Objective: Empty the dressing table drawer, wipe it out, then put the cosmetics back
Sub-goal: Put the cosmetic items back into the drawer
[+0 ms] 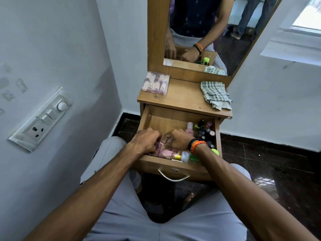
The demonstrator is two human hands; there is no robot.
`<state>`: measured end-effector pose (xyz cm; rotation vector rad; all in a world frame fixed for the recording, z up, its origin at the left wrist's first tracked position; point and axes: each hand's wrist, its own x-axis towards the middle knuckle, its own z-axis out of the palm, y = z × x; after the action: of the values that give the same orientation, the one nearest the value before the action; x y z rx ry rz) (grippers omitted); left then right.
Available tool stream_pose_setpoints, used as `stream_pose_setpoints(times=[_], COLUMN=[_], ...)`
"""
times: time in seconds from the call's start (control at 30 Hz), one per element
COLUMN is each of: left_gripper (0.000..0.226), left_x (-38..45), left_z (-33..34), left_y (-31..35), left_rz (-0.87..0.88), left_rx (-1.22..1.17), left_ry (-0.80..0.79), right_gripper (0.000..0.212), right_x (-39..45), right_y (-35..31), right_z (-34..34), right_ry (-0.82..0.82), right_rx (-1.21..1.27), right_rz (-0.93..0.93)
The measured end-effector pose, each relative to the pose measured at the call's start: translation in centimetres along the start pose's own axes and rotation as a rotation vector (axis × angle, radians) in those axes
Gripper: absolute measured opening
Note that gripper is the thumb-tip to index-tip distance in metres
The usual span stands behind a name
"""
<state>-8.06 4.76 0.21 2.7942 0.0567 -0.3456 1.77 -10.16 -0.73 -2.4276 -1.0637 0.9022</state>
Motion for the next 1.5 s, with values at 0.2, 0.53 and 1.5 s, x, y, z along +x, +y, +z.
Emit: stream_pose_setpoints(times=[0.2, 0.53, 1.5], left_gripper=[0.031, 0.042, 0.056], left_x=[0.2, 0.4, 7.5], left_z=[0.2, 0.4, -10.6], left_y=[-0.2, -0.5, -2.8], left_rz=[0.004, -0.018, -0.380], left_rx=[0.062, -0.024, -0.644], left_ry=[-0.006, -0.007, 0.503], right_gripper=[0.023, 0.019, 0.028], right_x=[-0.4, -0.9, 6.9], right_y=[0.6, 1.0, -6.1], right_z=[-0.2, 0.0, -9.5], right_ry=[0.025, 0.089, 0.711], right_rx=[-0.011, 0.011, 0.626], right_rz=[-0.003, -0.002, 0.228])
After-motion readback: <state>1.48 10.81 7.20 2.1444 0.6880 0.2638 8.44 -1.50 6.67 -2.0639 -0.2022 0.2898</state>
